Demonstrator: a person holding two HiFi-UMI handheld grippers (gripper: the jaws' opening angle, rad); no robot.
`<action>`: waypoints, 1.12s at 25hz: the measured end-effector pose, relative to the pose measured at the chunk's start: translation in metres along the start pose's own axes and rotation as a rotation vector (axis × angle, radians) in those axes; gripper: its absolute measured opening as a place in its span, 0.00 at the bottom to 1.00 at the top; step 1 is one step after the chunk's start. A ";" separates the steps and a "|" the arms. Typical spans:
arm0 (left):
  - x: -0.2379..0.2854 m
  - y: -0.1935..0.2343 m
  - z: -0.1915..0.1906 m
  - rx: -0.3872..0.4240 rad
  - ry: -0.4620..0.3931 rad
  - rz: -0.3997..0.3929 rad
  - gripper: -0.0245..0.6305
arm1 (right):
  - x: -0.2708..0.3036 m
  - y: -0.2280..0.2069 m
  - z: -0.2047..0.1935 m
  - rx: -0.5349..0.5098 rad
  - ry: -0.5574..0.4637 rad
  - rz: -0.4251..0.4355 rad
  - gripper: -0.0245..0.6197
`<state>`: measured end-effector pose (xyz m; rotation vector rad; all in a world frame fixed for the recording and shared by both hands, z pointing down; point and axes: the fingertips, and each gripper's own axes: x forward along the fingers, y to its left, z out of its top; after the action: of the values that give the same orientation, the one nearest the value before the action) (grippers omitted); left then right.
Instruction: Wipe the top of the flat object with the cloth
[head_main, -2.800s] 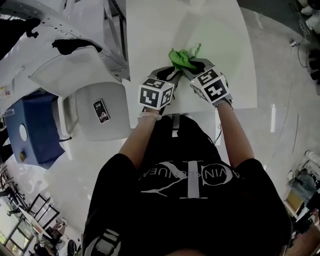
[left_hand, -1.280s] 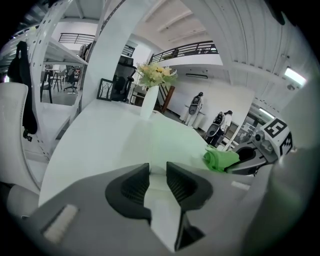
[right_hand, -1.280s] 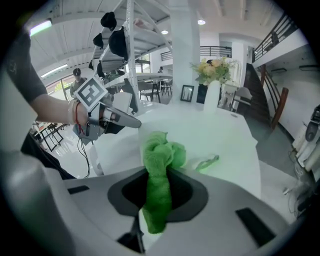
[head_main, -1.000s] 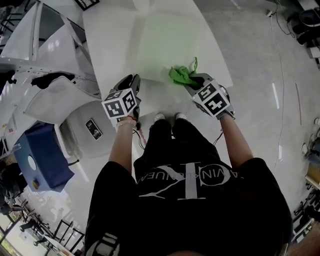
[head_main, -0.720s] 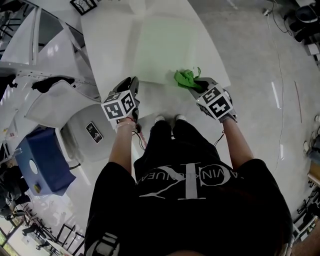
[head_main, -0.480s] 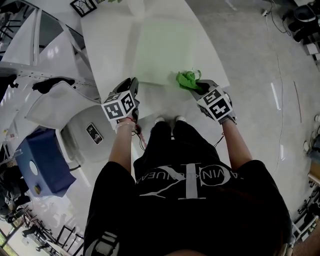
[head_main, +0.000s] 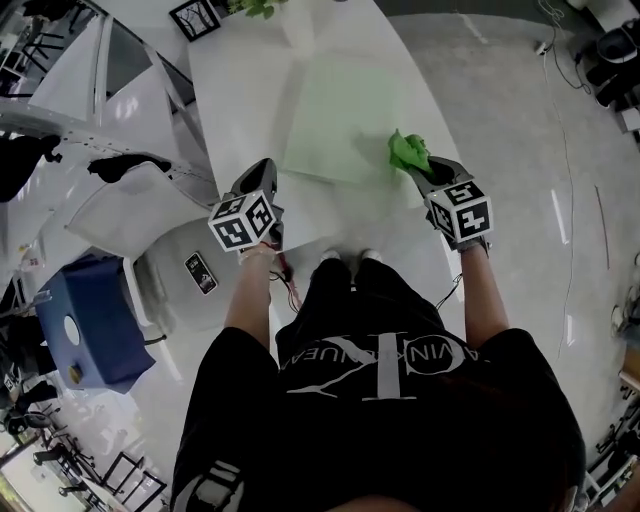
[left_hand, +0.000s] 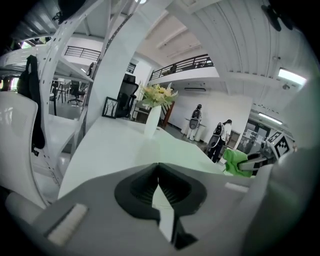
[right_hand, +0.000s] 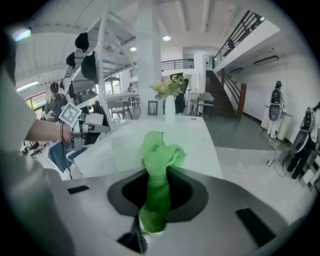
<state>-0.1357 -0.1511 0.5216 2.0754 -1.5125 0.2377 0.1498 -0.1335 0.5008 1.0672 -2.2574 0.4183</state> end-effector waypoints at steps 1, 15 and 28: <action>-0.002 0.001 0.006 0.006 -0.020 0.000 0.06 | 0.000 -0.003 0.006 0.019 -0.023 -0.004 0.14; -0.043 -0.007 0.102 0.229 -0.326 0.029 0.05 | -0.008 -0.003 0.100 -0.015 -0.315 -0.029 0.14; -0.067 -0.012 0.154 0.279 -0.448 0.051 0.05 | -0.021 -0.006 0.155 -0.050 -0.465 -0.065 0.14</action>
<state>-0.1746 -0.1749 0.3600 2.4281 -1.8837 -0.0032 0.1056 -0.2039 0.3682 1.3139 -2.6054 0.0882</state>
